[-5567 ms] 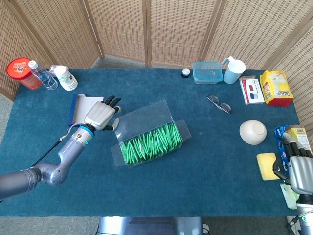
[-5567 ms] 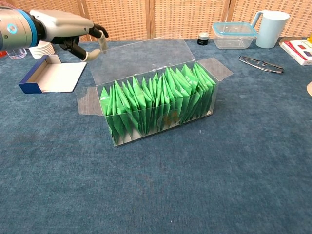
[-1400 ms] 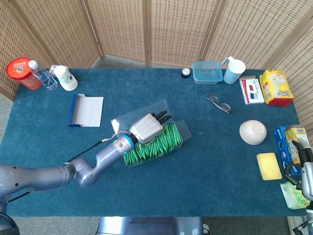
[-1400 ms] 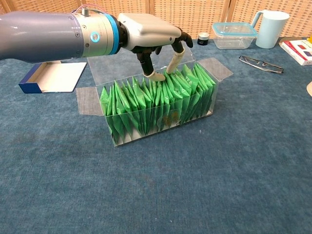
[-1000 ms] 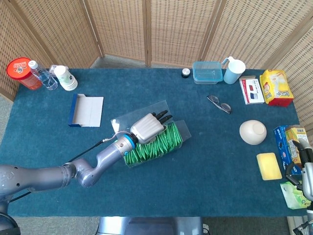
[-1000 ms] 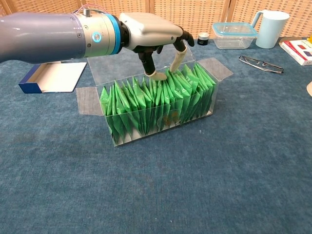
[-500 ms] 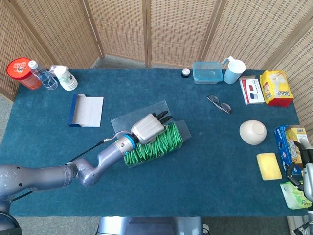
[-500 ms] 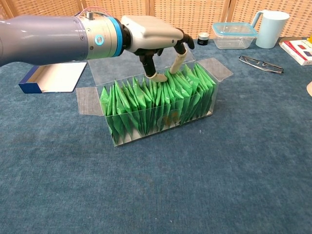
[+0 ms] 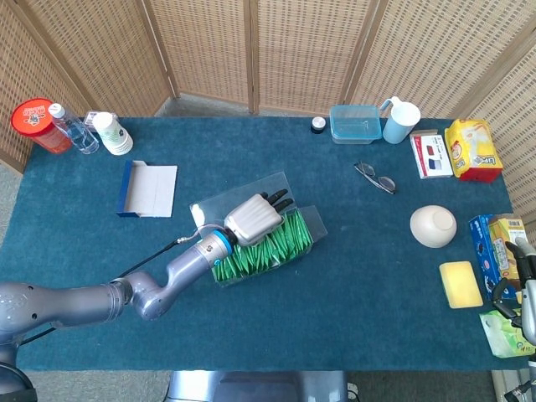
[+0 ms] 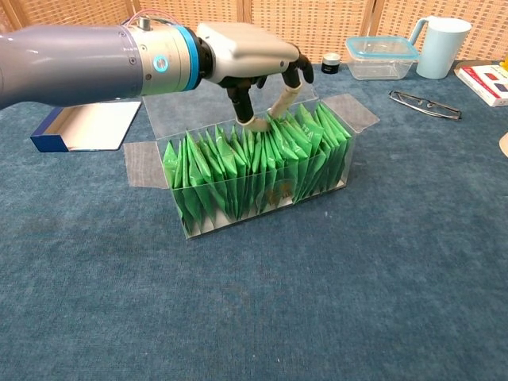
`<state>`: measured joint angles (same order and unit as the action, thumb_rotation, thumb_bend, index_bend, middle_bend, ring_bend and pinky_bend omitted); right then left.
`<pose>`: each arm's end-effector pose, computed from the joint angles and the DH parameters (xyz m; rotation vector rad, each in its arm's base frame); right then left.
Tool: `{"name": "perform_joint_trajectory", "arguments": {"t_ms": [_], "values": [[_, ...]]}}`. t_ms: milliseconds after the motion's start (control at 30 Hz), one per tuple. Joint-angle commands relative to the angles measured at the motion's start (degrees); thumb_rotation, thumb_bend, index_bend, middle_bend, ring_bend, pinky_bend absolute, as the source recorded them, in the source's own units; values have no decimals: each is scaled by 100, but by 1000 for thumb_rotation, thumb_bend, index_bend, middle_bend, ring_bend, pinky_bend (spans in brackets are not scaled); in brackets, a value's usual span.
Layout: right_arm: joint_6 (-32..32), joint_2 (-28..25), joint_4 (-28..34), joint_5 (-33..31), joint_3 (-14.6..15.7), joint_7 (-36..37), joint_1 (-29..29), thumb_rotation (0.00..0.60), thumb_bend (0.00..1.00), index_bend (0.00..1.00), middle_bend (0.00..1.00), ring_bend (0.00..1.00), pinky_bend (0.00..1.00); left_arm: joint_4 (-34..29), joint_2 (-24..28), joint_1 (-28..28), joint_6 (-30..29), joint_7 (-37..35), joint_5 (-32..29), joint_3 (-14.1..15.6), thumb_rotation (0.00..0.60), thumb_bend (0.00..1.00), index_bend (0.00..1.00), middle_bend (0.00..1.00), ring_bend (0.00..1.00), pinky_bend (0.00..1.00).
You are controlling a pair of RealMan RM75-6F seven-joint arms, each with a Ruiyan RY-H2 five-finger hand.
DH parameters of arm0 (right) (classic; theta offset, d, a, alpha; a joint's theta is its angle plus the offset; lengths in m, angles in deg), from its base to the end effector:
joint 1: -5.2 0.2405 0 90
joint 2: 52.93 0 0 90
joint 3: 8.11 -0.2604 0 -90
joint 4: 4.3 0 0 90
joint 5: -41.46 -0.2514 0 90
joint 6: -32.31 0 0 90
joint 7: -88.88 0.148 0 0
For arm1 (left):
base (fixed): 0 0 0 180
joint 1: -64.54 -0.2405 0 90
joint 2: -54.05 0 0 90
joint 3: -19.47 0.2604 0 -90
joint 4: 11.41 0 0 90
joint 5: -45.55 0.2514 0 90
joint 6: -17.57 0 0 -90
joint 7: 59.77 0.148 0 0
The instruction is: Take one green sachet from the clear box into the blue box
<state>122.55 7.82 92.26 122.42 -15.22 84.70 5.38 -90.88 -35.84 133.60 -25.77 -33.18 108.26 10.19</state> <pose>-0.3350 -0.1773 0.1628 1.1998 -0.8212 0.8564 0.0020 0.3995 -0.0842 -2.2744 -0.4083 -0.9137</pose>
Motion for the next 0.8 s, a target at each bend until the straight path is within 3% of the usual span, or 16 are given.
{"name": "perform_joint_trajectory", "arguments": {"t_ms": [33, 367, 800], "values": [[-13, 4, -4, -3, -2, 4, 6, 317, 717, 125, 144, 182, 289, -50, 49, -29, -29, -93, 32, -45, 600, 302, 595, 141, 68, 315], [-11, 14, -26, 1, -8, 26, 3, 317, 717, 125, 144, 182, 289, -308, 302, -157, -173, -440, 119, -205, 600, 302, 595, 143, 68, 315], [-79, 55, -29, 58, -25, 2, 80, 320, 717, 125, 144, 182, 289, -1081, 1189, -805, -1149, -1254, 522, -572, 600, 302, 608, 161, 81, 315]]}}
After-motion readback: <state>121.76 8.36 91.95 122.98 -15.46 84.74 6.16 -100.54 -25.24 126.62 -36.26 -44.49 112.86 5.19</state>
